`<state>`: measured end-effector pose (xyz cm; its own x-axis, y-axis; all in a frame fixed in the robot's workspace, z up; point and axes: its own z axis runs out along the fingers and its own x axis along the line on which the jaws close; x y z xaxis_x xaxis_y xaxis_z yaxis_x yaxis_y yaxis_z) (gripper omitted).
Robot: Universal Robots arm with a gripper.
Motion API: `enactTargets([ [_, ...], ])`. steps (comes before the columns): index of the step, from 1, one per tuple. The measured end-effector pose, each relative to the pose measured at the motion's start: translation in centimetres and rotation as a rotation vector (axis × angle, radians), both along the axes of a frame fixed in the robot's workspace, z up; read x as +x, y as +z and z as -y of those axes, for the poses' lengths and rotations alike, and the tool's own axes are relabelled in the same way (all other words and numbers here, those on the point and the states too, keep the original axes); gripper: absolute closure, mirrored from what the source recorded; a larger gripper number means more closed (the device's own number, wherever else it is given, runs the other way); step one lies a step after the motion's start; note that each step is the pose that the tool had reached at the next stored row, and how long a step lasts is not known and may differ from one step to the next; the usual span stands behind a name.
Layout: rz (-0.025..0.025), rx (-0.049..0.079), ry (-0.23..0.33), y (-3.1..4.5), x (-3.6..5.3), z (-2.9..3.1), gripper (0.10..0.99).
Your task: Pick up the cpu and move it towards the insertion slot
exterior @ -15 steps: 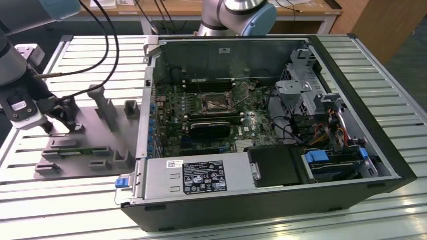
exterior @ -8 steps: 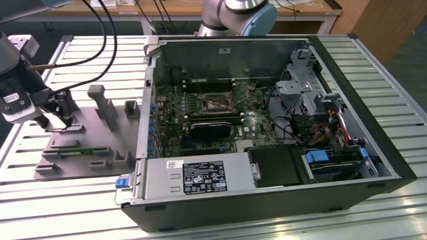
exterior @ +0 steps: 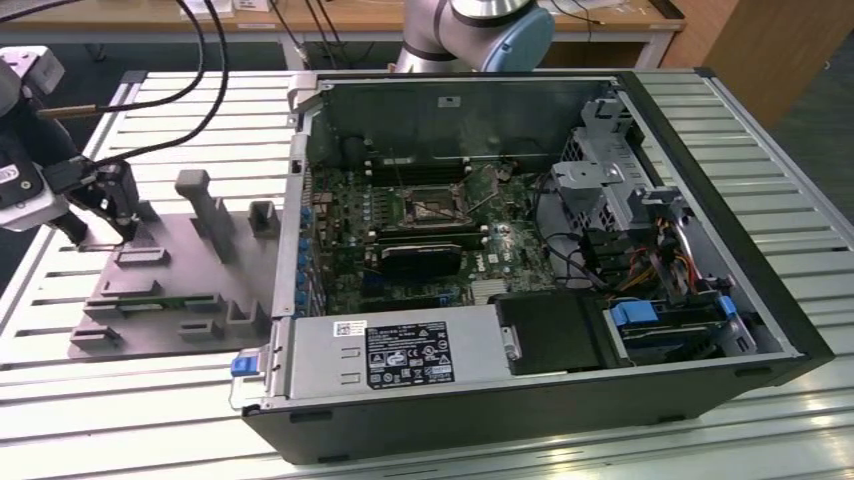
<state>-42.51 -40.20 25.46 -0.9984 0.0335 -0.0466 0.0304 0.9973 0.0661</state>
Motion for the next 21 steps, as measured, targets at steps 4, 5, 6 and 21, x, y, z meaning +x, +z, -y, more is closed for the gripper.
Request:
enactTargets([
  [4,0.0011,0.002,0.0,1.23,0.0,0.0,0.545],
  [5,0.0015,0.002,0.0,1.55,0.0,0.0,0.545],
  [6,0.0019,0.002,0.001,1.85,0.0,0.0,0.545],
  [21,0.0092,0.005,0.001,6.62,0.0,-0.04,0.545],
])
